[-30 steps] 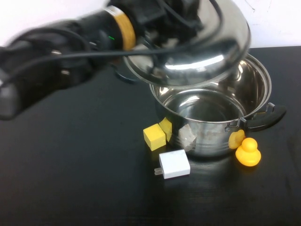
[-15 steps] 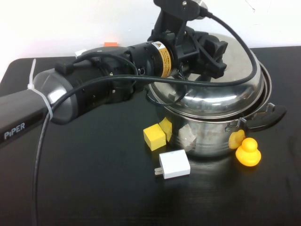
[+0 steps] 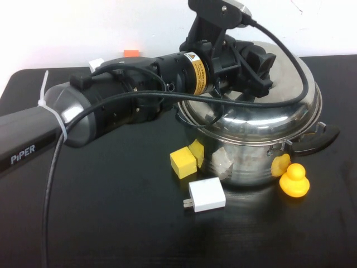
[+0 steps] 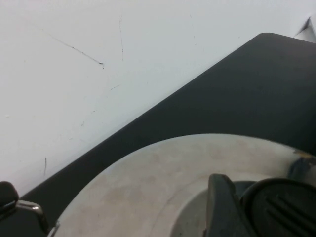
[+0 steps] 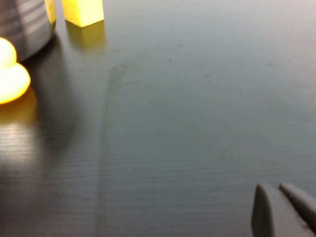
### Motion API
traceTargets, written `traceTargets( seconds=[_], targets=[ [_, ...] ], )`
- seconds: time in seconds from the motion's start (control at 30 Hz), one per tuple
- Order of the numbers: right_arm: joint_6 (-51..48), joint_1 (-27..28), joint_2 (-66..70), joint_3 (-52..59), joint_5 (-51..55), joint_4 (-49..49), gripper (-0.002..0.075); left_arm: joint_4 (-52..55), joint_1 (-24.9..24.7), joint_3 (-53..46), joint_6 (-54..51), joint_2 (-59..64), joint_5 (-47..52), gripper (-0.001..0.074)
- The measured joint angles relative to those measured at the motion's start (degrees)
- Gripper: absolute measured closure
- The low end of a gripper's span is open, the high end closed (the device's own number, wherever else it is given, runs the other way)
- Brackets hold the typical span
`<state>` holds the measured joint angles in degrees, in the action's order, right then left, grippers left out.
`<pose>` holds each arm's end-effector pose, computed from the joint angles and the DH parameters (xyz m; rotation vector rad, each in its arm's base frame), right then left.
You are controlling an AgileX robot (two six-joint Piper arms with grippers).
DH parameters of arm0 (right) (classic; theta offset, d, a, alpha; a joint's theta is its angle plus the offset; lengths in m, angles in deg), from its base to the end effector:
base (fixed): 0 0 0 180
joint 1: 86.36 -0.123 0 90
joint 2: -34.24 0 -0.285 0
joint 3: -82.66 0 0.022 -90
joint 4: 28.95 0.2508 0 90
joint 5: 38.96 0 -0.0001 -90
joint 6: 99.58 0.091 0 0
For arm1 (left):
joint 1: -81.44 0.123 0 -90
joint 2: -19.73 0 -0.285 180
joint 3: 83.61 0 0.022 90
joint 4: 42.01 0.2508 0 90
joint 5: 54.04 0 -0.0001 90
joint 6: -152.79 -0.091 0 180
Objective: Cover the pot
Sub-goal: Place the pot lid on the pot
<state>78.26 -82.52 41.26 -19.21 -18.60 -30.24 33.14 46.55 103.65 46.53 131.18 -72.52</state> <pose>0.0527 -0.0043 0.1765 0.0131 1.8424 -0.0953 0.3436 -0.2735 0.3341 0.7616 1.6066 -0.7053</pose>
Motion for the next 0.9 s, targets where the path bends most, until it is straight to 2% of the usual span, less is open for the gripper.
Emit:
traceTargets(
  seconds=[0.53, 0.9],
  targets=[
    [0.00, 0.00, 0.00, 0.00, 0.00, 0.00, 0.0728, 2.60, 0.00, 0.35, 1.69, 1.12, -0.91, 0.0414],
    [0.00, 0.00, 0.00, 0.00, 0.00, 0.00, 0.0728, 7.05, 0.00, 0.69, 7.44, 1.12, -0.91, 0.0414]
  ],
)
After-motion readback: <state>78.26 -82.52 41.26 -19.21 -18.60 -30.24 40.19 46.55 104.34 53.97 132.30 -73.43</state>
